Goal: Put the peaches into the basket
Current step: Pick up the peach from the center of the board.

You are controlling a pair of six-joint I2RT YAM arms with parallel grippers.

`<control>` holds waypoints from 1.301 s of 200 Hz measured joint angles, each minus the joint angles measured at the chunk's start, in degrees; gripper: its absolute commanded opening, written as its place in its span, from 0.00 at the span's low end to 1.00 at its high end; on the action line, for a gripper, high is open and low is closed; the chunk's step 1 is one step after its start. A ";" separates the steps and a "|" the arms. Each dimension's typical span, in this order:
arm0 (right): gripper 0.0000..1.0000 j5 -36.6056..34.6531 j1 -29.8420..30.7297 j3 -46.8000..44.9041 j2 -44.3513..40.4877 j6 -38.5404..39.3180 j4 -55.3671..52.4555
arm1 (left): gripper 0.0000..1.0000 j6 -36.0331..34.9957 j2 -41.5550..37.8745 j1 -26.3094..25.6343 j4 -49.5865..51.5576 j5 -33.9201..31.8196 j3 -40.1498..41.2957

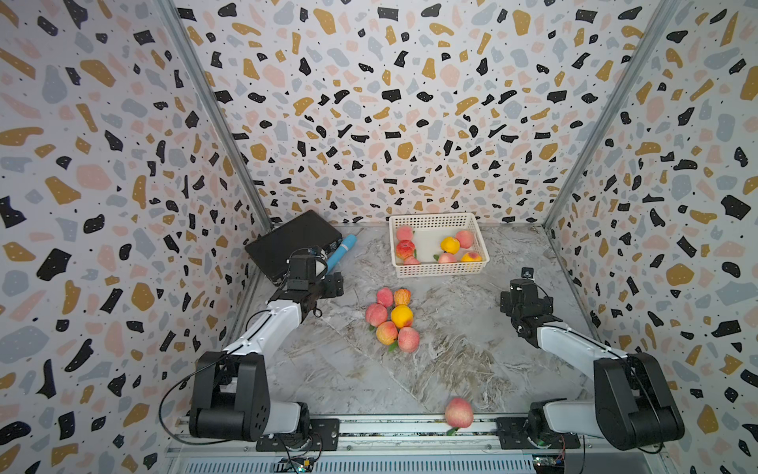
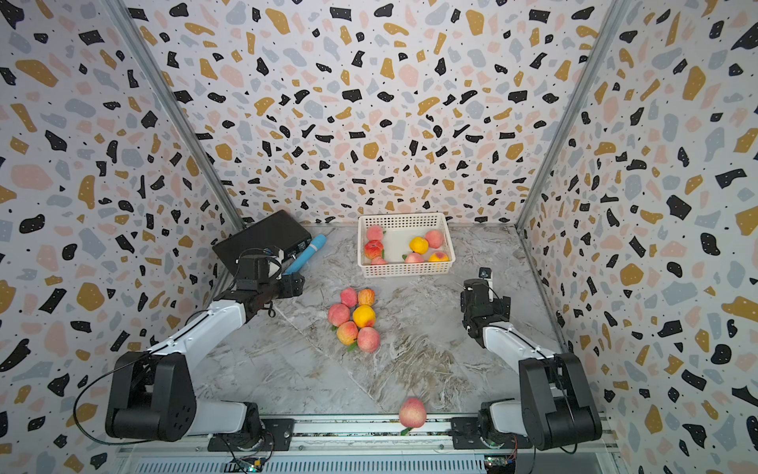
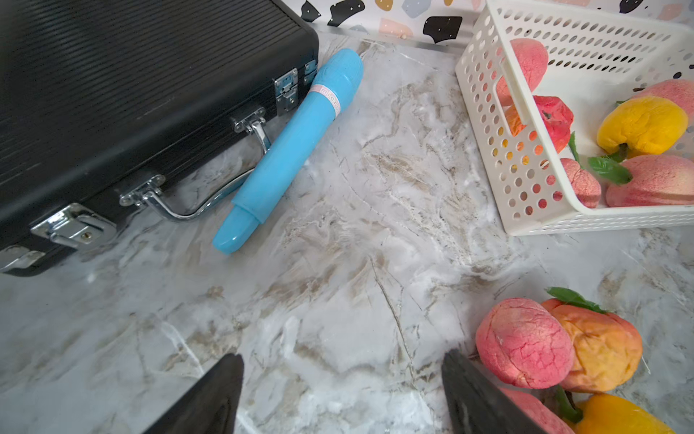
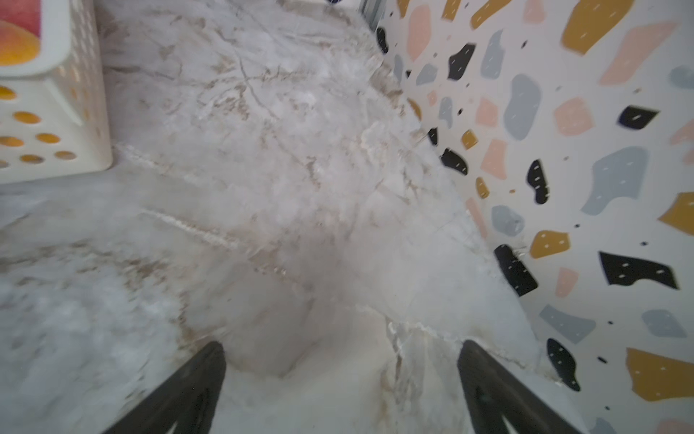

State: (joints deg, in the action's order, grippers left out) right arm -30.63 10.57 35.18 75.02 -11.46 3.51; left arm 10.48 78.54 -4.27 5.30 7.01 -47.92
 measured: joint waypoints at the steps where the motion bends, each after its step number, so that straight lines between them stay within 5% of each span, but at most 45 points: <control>1: 0.97 0.15 0.00 0.22 -0.07 -0.22 -0.39 | 0.84 0.02 -0.02 0.00 0.00 0.02 0.02; 29: 0.95 10.43 0.02 7.26 -4.39 -4.81 -10.88 | 0.84 0.87 -0.31 -0.02 -1.22 0.74 0.17; 113: 0.91 24.39 0.07 7.06 -12.07 -7.89 -26.29 | 0.84 1.33 -2.32 -0.02 -1.49 1.75 1.55; 168: 0.90 40.98 1.57 13.16 -19.98 -9.79 -46.45 | 0.84 2.49 -5.20 -0.02 -1.44 3.58 1.92; 216: 0.88 49.03 17.00 16.90 -25.62 -14.14 -61.92 | 0.84 3.48 -6.60 -0.02 -1.01 4.70 3.28; 260: 0.89 49.44 34.80 13.53 -24.59 -22.84 -64.76 | 0.85 3.50 -7.58 -0.02 -0.42 4.52 3.37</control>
State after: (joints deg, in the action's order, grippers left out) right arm 18.81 45.36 48.71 50.43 -34.30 -61.25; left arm 13.98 70.96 -4.29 4.89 11.53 -44.56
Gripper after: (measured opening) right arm 0.882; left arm 0.845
